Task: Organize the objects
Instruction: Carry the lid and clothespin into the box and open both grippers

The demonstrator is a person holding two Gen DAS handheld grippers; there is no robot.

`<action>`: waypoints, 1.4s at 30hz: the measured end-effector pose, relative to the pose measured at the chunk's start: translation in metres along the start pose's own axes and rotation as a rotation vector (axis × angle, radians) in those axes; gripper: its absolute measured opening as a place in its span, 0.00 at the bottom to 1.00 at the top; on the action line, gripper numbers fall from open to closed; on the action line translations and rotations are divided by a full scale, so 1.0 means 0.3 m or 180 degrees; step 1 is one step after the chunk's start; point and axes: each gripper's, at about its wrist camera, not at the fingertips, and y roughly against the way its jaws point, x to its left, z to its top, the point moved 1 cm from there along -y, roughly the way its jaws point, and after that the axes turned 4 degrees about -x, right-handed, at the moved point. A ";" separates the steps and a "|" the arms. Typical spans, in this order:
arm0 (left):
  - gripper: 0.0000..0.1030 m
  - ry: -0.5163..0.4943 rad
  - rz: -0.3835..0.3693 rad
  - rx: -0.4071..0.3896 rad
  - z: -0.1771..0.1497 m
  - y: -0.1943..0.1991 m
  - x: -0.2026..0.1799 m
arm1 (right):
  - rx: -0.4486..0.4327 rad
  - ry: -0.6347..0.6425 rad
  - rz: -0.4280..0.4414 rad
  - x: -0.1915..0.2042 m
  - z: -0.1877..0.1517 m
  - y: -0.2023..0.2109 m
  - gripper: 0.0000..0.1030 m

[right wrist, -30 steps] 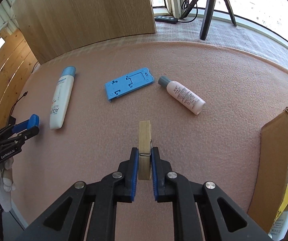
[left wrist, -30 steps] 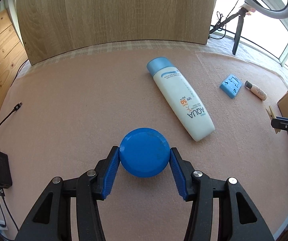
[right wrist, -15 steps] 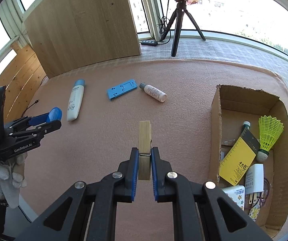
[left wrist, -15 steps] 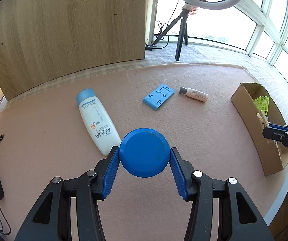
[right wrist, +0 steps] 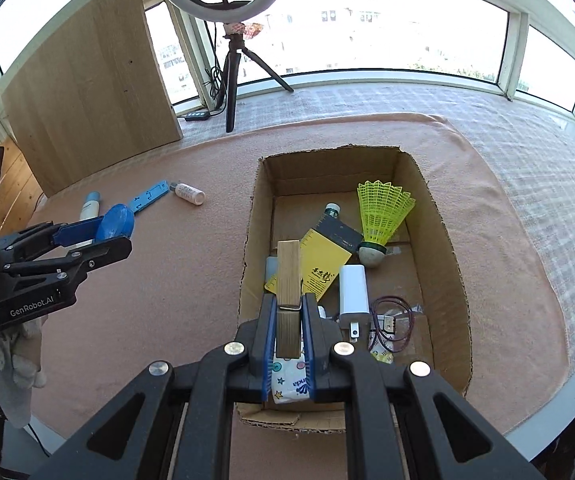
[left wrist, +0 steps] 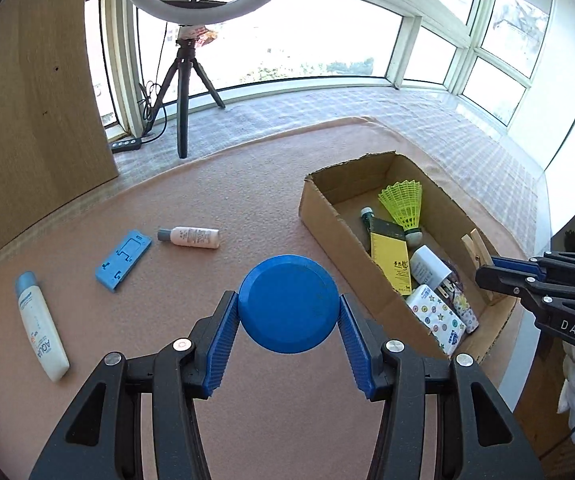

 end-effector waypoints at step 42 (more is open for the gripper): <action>0.76 -0.0212 -0.0034 0.0111 0.042 -0.119 -0.084 | -0.0066 -0.0206 0.0072 -0.090 -0.025 0.012 0.63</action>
